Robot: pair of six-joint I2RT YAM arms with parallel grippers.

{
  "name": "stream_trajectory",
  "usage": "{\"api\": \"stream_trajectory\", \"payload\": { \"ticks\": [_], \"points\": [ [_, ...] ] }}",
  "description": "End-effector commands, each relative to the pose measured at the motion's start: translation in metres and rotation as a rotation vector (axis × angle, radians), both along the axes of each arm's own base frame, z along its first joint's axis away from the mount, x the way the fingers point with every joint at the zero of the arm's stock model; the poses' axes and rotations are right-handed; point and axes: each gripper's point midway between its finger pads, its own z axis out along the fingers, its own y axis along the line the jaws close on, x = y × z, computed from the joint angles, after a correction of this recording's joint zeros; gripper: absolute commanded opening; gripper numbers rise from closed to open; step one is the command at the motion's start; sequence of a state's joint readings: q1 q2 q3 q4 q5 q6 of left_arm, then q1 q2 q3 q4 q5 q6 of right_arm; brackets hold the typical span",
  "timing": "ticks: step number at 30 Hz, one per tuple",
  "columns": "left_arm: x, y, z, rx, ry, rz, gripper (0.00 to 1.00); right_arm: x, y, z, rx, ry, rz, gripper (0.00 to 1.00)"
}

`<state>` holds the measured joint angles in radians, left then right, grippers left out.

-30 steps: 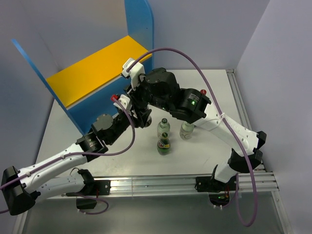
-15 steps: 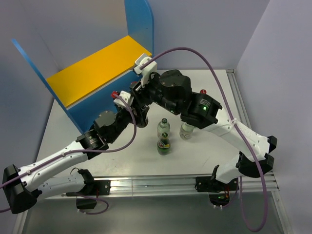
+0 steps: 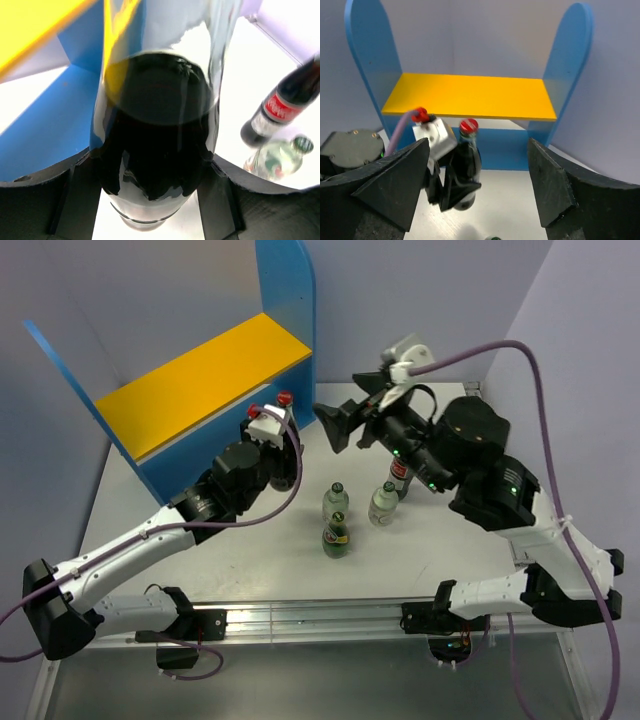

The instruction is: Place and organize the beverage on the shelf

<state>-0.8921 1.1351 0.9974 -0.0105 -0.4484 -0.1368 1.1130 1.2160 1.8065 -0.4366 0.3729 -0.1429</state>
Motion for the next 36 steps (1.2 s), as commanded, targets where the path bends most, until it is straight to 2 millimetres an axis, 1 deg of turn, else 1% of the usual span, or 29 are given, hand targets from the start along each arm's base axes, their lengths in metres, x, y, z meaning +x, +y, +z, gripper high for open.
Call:
{"api": "stream_trajectory", "payload": {
  "ticks": [1, 2, 3, 4, 5, 6, 7, 8, 9, 10, 11, 12, 13, 14, 15, 16, 19, 20, 21, 25, 26, 27, 28, 29, 30, 32, 33, 36],
  "points": [
    [0.004, 0.018, 0.166, -0.351, -0.297, 0.067, 0.00, -0.001, -0.033, 0.011, 0.095, -0.001, -0.095, 0.86],
    [0.009, 0.019, 0.170, -0.351, -0.290, 0.083, 0.00, -0.004, -0.045, 0.013, 0.113, -0.001, -0.109, 0.87],
    [0.021, 0.016, 0.167, -0.331, -0.274, 0.107, 0.00, -0.003, -0.052, 0.011, 0.124, 0.009, -0.136, 0.87],
    [0.023, 0.021, 0.184, -0.344, -0.278, 0.128, 0.00, -0.002, -0.055, 0.001, 0.113, 0.023, -0.149, 0.87],
    [0.029, 0.022, 0.189, -0.350, -0.273, 0.143, 0.00, -0.005, -0.065, 0.002, 0.134, 0.023, -0.161, 0.87],
    [0.040, 0.025, 0.199, -0.350, -0.280, 0.168, 0.01, -0.005, -0.069, -0.004, 0.141, 0.037, -0.177, 0.88],
    [0.046, 0.028, 0.201, -0.339, -0.276, 0.196, 0.00, -0.003, -0.073, -0.015, 0.129, 0.055, -0.207, 0.88],
    [0.050, 0.031, 0.204, -0.331, -0.280, 0.210, 0.00, -0.005, -0.084, -0.017, 0.145, 0.061, -0.225, 0.88],
    [0.060, 0.035, 0.215, -0.336, -0.292, 0.233, 0.00, -0.006, -0.088, -0.023, 0.154, 0.077, -0.235, 0.88],
    [0.065, 0.037, 0.219, -0.338, -0.294, 0.243, 0.00, -0.004, -0.090, -0.036, 0.139, 0.094, -0.254, 0.88],
    [0.076, 0.036, 0.216, -0.325, -0.283, 0.254, 0.00, -0.009, -0.101, -0.037, 0.168, 0.098, -0.257, 0.92],
    [0.081, 0.048, 0.227, -0.327, -0.295, 0.282, 0.00, -0.011, -0.104, -0.042, 0.165, 0.100, -0.260, 0.94],
    [0.091, 0.053, 0.227, -0.313, -0.298, 0.299, 0.00, -0.014, -0.113, -0.049, 0.201, 0.115, -0.269, 0.97],
    [0.089, 0.054, 0.236, -0.324, -0.312, 0.290, 0.00, -0.015, -0.117, -0.053, 0.202, 0.116, -0.275, 0.98],
    [0.096, 0.060, 0.245, -0.330, -0.327, 0.304, 0.00, -0.017, -0.121, -0.056, 0.217, 0.123, -0.277, 0.98],
    [0.099, 0.063, 0.249, -0.320, -0.338, 0.311, 0.00, -0.019, -0.125, -0.064, 0.215, 0.129, -0.279, 0.99],
    [0.117, 0.071, 0.259, -0.301, -0.360, 0.352, 0.00, -0.019, -0.129, -0.078, 0.204, 0.154, -0.293, 0.99],
    [0.129, 0.067, 0.251, -0.282, -0.344, 0.358, 0.00, -0.018, -0.129, -0.084, 0.189, 0.169, -0.302, 0.99],
    [0.133, 0.074, 0.261, -0.288, -0.356, 0.364, 0.00, -0.018, -0.128, -0.087, 0.181, 0.176, -0.305, 0.99],
    [0.158, 0.085, 0.261, -0.288, -0.353, 0.398, 0.00, -0.016, -0.123, -0.105, 0.142, 0.204, -0.311, 0.98],
    [0.166, 0.084, 0.255, -0.274, -0.346, 0.408, 0.00, -0.016, -0.122, -0.107, 0.140, 0.209, -0.312, 0.98],
    [0.168, 0.086, 0.260, -0.279, -0.360, 0.410, 0.00, -0.015, -0.122, -0.110, 0.135, 0.214, -0.319, 0.98],
    [0.170, 0.087, 0.259, -0.272, -0.363, 0.418, 0.00, -0.014, -0.121, -0.112, 0.129, 0.220, -0.324, 0.98],
    [0.177, 0.086, 0.254, -0.267, -0.356, 0.424, 0.00, -0.014, -0.121, -0.115, 0.121, 0.229, -0.327, 0.98],
    [0.180, 0.089, 0.258, -0.275, -0.364, 0.425, 0.00, -0.013, -0.120, -0.117, 0.113, 0.233, -0.328, 0.98],
    [0.190, 0.086, 0.252, -0.281, -0.345, 0.404, 0.00, -0.014, -0.117, -0.121, 0.103, 0.240, -0.319, 0.98],
    [0.193, 0.093, 0.255, -0.288, -0.352, 0.406, 0.00, -0.014, -0.116, -0.123, 0.101, 0.243, -0.317, 0.98],
    [0.206, 0.100, 0.248, -0.280, -0.363, 0.426, 0.00, -0.014, -0.116, -0.126, 0.100, 0.249, -0.317, 0.98]
  ]
}}
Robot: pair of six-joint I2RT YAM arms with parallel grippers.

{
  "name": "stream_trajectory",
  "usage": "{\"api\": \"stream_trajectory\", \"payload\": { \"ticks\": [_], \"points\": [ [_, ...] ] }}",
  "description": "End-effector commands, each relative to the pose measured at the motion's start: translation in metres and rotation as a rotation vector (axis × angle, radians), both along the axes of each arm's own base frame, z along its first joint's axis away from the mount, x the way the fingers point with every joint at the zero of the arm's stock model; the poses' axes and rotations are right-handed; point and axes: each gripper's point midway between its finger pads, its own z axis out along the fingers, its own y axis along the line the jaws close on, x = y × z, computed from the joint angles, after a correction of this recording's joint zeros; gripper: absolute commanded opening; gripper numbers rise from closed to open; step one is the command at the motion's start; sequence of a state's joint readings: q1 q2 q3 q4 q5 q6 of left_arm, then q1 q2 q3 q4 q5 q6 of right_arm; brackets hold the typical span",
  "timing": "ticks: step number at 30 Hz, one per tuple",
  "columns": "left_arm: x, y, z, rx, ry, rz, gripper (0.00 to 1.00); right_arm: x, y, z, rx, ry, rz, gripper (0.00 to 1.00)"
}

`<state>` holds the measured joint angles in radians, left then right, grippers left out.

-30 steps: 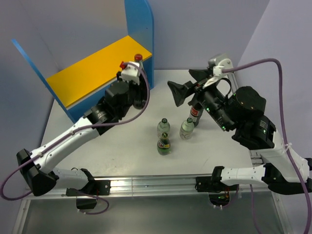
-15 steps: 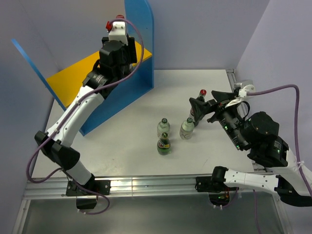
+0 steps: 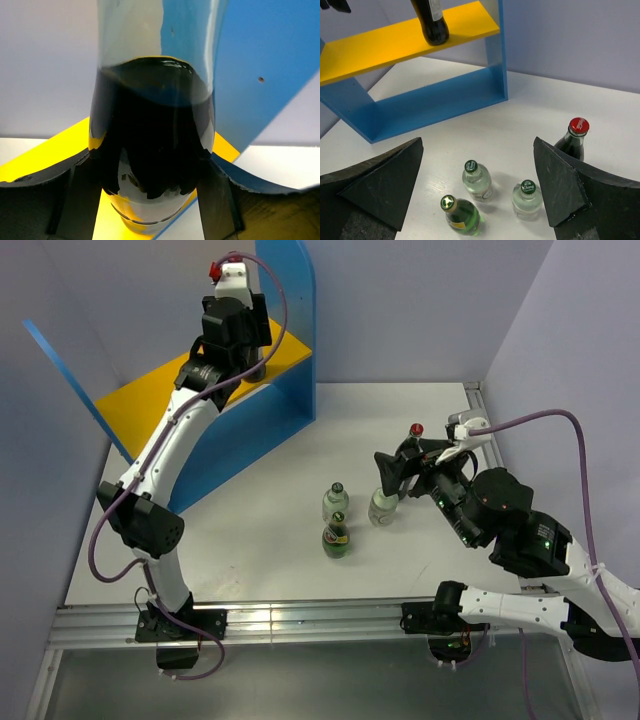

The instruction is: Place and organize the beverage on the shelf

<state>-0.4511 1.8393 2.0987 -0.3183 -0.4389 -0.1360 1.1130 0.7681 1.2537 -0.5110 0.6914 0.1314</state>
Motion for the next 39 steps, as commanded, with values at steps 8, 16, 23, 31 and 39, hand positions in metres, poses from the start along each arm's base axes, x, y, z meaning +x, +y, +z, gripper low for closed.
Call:
{"api": "stream_trajectory", "payload": {
  "ticks": [8, 16, 23, 31, 39],
  "points": [
    [0.021, 0.016, 0.086, -0.098, -0.313, -0.005, 0.00, -0.004, -0.011, -0.011, 0.034, 0.025, -0.019, 0.97],
    [0.054, 0.014, 0.067, -0.087, -0.302, -0.010, 0.00, -0.009, -0.021, -0.009, 0.077, 0.009, -0.016, 0.97],
    [0.074, 0.018, 0.046, -0.078, -0.275, 0.011, 0.00, -0.006, -0.020, -0.016, 0.027, 0.026, -0.032, 0.97],
    [0.066, 0.017, 0.049, -0.092, -0.303, -0.011, 0.64, -0.005, -0.019, -0.020, 0.016, 0.028, -0.035, 0.97],
    [0.054, 0.022, 0.063, -0.105, -0.316, -0.010, 1.00, -0.001, -0.010, -0.031, -0.015, 0.058, -0.034, 0.97]
  ]
}}
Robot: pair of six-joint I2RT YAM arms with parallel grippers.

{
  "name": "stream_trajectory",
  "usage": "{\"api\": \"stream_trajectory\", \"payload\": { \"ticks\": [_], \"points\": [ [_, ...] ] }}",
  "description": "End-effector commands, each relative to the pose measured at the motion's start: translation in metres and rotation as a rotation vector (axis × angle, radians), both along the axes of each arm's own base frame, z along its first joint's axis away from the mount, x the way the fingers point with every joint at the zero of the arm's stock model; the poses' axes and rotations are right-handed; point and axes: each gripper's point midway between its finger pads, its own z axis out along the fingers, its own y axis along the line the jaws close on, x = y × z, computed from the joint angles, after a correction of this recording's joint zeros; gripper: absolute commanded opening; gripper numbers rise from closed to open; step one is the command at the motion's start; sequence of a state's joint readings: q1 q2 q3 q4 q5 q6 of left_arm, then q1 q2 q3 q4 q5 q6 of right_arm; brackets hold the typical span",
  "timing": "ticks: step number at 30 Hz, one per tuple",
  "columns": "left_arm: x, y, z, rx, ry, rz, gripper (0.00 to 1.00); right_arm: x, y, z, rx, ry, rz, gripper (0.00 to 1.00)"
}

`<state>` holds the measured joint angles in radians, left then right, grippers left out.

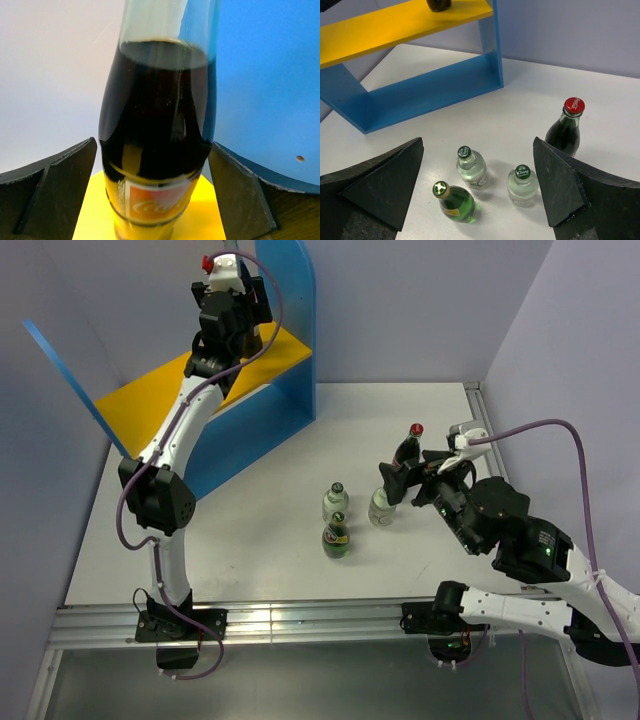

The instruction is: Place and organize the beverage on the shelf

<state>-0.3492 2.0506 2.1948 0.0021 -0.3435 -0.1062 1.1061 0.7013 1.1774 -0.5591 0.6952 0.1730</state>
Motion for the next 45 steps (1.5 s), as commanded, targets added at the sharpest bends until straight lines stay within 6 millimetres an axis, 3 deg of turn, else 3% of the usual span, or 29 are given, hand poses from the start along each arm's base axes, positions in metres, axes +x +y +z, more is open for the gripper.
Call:
{"api": "stream_trajectory", "payload": {
  "ticks": [1, 7, 8, 15, 19, 23, 24, 29, 34, 35, 40, 45],
  "points": [
    [-0.032, 0.007, 0.065, -0.061, -0.138, -0.028, 1.00, 0.006, 0.003, -0.010, -0.011, 0.037, -0.029, 0.98],
    [-0.068, 0.017, 0.083, -0.089, -0.153, -0.049, 1.00, 0.032, 0.007, -0.029, -0.008, 0.166, -0.082, 0.98],
    [-0.072, 0.017, 0.083, -0.089, -0.151, -0.055, 1.00, 0.042, -0.004, -0.029, 0.007, 0.170, -0.133, 0.98],
    [-0.116, 0.032, 0.090, -0.133, -0.158, -0.061, 1.00, 0.082, -0.034, -0.038, 0.014, 0.219, -0.342, 0.98],
    [-0.155, 0.047, 0.094, -0.213, -0.128, -0.047, 0.99, 0.101, -0.046, -0.042, 0.028, 0.221, -0.398, 0.98],
    [-0.189, 0.052, 0.076, -0.285, -0.043, -0.070, 0.99, 0.121, -0.055, -0.059, -0.012, 0.222, -0.422, 0.97],
    [-0.200, 0.053, 0.067, -0.317, -0.004, -0.079, 1.00, 0.130, -0.059, -0.053, -0.009, 0.178, -0.430, 0.96],
    [-0.235, 0.041, 0.044, -0.355, 0.047, -0.189, 1.00, 0.146, -0.062, -0.066, -0.058, 0.112, -0.435, 0.94],
    [-0.259, 0.041, 0.021, -0.340, 0.100, -0.215, 0.99, 0.164, -0.067, -0.080, -0.068, 0.100, -0.451, 0.85],
    [-0.262, 0.040, 0.018, -0.336, 0.104, -0.222, 0.99, 0.166, -0.068, -0.091, -0.079, 0.110, -0.444, 0.80],
    [-0.283, 0.035, 0.010, -0.337, 0.115, -0.279, 1.00, 0.172, -0.070, -0.105, -0.090, 0.081, -0.448, 0.71],
    [-0.294, 0.022, 0.004, -0.332, 0.138, -0.343, 1.00, 0.176, -0.066, -0.109, -0.081, 0.058, -0.428, 0.48]
  ]
}}
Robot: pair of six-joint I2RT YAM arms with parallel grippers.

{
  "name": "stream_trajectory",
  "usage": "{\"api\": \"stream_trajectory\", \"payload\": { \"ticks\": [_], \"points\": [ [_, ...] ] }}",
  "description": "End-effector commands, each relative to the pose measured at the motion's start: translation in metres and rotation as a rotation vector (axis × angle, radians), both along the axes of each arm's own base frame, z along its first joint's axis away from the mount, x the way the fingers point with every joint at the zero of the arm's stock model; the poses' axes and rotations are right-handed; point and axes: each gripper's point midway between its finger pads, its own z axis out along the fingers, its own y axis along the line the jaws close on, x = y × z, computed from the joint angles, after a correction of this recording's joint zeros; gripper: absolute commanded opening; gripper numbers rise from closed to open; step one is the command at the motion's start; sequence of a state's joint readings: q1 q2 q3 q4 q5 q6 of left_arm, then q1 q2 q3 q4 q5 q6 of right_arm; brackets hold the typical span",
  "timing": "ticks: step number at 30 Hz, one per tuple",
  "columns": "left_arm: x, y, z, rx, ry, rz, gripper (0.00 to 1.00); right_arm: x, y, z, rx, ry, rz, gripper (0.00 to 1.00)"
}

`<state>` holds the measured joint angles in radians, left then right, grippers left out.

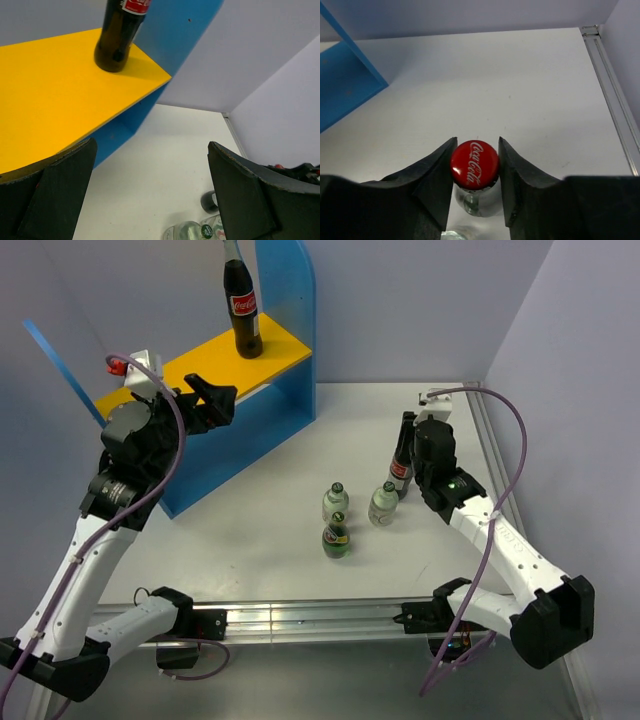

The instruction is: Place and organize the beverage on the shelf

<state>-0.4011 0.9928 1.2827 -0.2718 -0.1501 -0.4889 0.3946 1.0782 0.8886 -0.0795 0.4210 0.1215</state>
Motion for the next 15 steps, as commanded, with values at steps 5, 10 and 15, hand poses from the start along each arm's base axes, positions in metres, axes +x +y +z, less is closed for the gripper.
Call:
{"api": "stream_trajectory", "payload": {
  "ticks": [5, 10, 15],
  "points": [
    [-0.016, -0.023, 0.002, -0.007, -0.016, -0.097, 1.00, 0.015, -0.002, 0.030, -0.012, -0.139, -0.009, 0.18],
    [-0.015, -0.047, -0.010, 0.009, -0.015, -0.175, 1.00, 0.020, 0.000, 0.054, -0.029, -0.187, 0.003, 0.00],
    [-0.014, -0.084, -0.009, 0.058, -0.102, -0.313, 0.99, 0.028, 0.006, 0.089, -0.065, -0.209, 0.043, 0.00]
  ]
}}
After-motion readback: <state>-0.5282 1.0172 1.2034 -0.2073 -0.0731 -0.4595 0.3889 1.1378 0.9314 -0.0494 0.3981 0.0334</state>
